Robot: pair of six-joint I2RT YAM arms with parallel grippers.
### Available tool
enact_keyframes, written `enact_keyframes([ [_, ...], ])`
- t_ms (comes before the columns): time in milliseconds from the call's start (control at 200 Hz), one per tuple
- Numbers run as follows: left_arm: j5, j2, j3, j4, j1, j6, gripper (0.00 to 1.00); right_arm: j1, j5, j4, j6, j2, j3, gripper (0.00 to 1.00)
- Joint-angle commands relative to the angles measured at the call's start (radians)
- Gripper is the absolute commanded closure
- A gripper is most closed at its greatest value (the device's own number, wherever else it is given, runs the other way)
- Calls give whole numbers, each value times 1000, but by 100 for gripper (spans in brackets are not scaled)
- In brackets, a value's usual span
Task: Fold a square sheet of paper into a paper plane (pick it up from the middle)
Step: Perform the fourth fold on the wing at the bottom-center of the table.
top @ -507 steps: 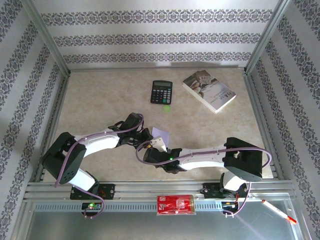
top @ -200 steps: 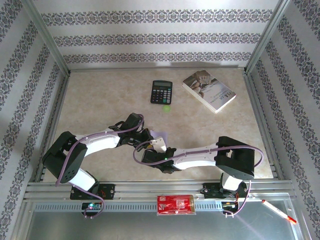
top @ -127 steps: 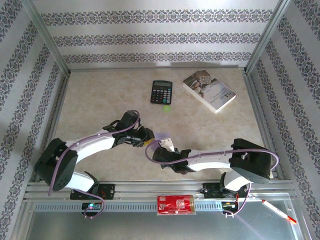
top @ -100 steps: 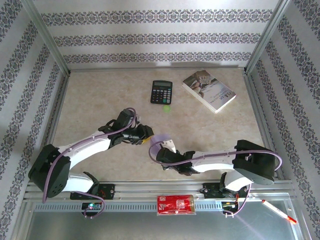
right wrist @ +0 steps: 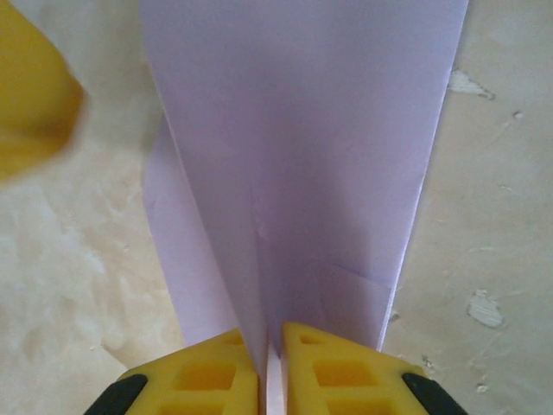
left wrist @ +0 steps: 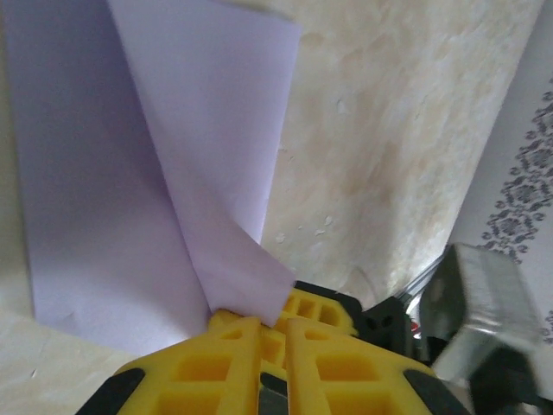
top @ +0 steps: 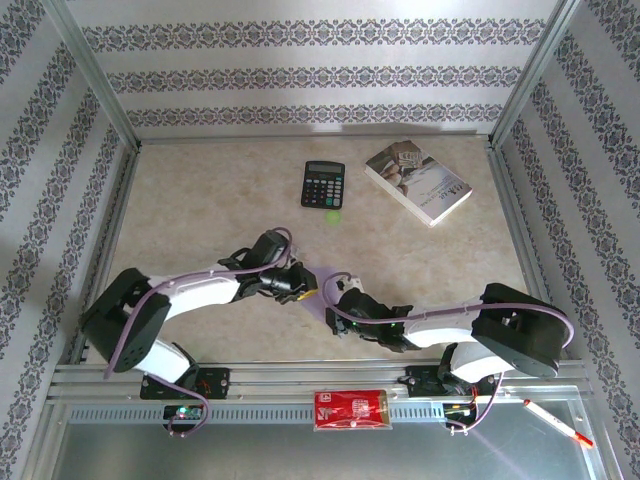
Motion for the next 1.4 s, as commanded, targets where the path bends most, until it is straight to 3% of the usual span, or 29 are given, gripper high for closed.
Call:
enact_keyframes([
  [0, 37, 61, 39, 85, -15, 11, 86, -15, -52, 21, 53, 10, -59, 84],
  [470, 85, 203, 143, 78, -16, 68, 88, -41, -70, 58, 94, 33, -91, 82],
  [1394, 106, 312, 194, 70, -15, 118, 89, -52, -35, -35, 135, -81, -120, 73],
])
